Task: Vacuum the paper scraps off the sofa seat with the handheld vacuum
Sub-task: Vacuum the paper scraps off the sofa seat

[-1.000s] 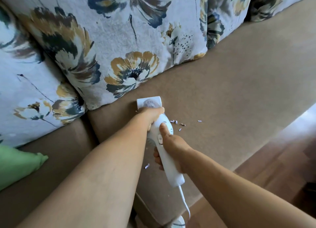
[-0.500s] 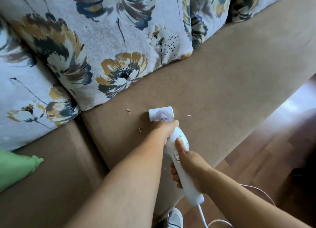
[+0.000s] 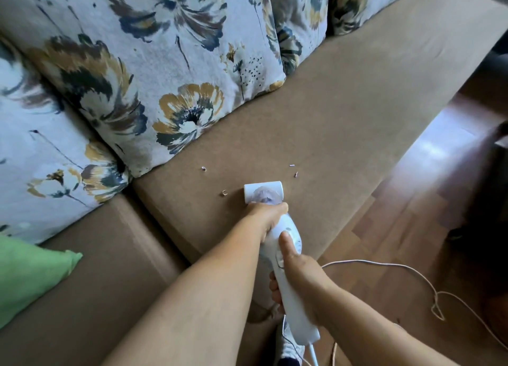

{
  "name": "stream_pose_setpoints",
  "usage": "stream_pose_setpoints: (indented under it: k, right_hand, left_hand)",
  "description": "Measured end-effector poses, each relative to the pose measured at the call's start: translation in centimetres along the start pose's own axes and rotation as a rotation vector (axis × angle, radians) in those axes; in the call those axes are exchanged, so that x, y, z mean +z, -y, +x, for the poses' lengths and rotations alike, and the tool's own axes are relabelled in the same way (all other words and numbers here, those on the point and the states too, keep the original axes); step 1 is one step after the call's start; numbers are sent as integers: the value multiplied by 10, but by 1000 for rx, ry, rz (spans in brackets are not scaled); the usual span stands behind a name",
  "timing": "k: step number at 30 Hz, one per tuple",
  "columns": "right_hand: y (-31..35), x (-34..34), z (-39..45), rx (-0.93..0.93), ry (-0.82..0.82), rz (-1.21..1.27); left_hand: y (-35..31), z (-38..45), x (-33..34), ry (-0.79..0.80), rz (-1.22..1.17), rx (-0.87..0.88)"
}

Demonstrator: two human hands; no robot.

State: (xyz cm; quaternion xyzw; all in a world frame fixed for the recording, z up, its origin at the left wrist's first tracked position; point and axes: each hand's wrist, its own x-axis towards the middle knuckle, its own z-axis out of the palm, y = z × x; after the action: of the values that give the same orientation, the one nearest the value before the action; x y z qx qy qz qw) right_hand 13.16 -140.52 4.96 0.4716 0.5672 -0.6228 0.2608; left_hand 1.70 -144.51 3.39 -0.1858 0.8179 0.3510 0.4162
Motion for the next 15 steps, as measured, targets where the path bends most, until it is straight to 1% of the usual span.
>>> stream_pose_setpoints:
  k: [4, 7, 11, 15]
  right_hand:
    - [2, -1, -9, -37, -44, 42]
    - [14, -8, -5, -52, -61, 67]
    - [38, -23, 9, -26, -53, 110]
    - [62, -42, 34, 1, -45, 136]
  left_hand:
    - [-11, -8, -1, 33, 25, 55]
    - [-30, -7, 0, 30, 52, 95]
    - [-61, 4, 8, 17, 97, 113]
    - [-92, 25, 18, 30, 89, 103]
